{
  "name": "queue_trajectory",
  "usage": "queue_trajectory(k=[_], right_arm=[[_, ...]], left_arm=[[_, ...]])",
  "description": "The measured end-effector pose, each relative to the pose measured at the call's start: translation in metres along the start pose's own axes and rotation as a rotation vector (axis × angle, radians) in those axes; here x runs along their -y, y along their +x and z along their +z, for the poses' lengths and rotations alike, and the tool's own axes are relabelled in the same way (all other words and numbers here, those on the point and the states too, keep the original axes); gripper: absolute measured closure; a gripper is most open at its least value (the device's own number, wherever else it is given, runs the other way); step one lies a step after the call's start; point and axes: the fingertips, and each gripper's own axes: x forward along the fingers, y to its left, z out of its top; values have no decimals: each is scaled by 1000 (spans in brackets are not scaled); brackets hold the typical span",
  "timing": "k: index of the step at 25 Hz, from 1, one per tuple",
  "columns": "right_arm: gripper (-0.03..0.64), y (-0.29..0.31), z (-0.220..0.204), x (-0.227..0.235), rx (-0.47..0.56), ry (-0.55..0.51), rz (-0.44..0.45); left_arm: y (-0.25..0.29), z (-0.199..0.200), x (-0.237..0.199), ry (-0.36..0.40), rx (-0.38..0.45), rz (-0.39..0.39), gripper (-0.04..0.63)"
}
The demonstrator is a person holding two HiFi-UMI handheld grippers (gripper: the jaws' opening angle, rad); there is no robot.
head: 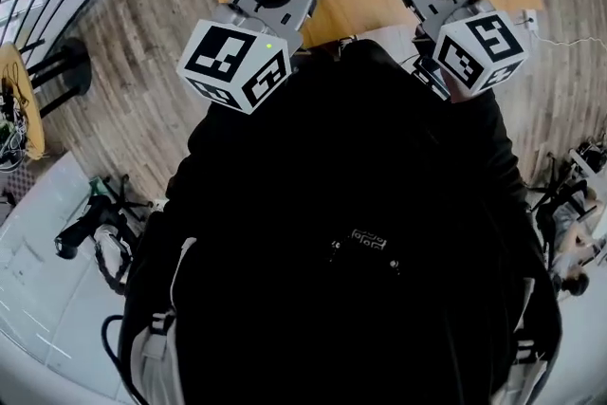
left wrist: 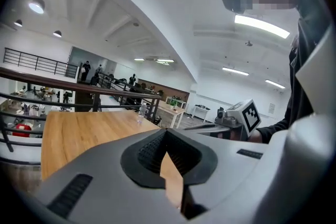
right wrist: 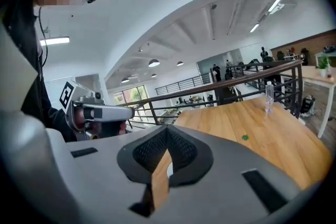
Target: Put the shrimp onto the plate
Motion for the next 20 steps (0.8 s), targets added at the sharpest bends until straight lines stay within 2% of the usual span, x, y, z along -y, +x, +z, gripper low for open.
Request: queue_trajectory(k=[4,7,12,16,20], right_arm=[[598,-9,-23,-9,-19,54,-26],[598,-17,-28,1,-30,53,-18],[598,-14,-15,4,-12,17,39],[598,12,-13,-19,-44,8,93],[598,50,-11,-34,-59,-4,140]], left_arm=[[5,-14,17,-9,-27,-49,591],[21,-26,32,-4,-60,-84,591],[40,-50,58,-23,-180,-215,591],[22,-52,34,-76,-168,-159,591],[6,-46,-1,-63,-127,-92,591]])
